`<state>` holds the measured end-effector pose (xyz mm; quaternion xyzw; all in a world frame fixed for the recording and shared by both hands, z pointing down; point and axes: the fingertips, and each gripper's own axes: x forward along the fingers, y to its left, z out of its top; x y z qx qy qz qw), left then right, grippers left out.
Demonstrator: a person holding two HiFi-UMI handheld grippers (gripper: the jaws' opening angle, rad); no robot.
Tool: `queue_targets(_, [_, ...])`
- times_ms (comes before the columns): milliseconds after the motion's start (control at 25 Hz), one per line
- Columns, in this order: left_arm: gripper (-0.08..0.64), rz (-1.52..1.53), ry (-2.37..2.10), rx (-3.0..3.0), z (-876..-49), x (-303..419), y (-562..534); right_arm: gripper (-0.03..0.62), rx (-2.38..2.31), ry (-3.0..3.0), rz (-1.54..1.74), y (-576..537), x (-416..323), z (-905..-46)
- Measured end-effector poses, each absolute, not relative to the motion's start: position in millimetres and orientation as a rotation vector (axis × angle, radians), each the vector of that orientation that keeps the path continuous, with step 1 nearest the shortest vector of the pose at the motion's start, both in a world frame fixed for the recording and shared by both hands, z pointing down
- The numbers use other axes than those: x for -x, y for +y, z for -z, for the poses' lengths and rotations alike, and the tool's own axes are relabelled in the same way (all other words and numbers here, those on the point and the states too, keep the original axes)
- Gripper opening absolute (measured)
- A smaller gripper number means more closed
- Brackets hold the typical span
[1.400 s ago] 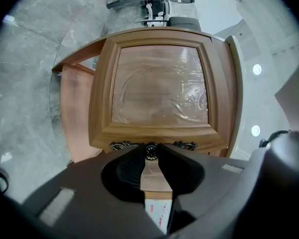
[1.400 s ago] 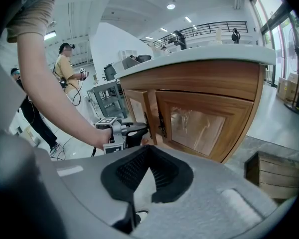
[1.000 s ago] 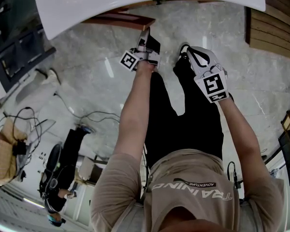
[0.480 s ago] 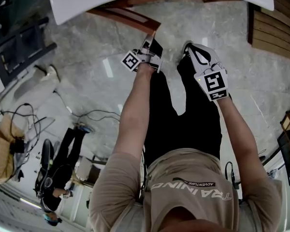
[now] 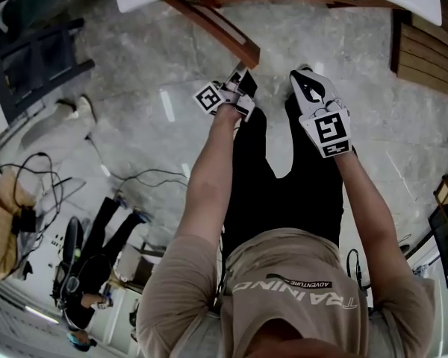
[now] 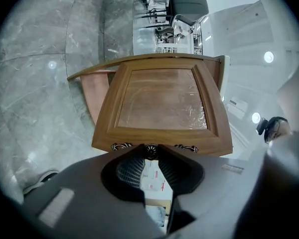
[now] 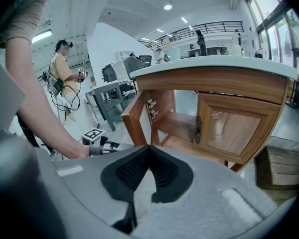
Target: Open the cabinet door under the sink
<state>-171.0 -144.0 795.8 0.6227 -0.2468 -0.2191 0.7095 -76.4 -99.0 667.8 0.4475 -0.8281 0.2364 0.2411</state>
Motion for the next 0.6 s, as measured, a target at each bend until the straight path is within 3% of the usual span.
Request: queue_targets(600, [0.100, 0.277, -0.377, -1.437, -796, 239, -127, 0.002, -1.184, -2.254, -0.661, -83, 168, -672])
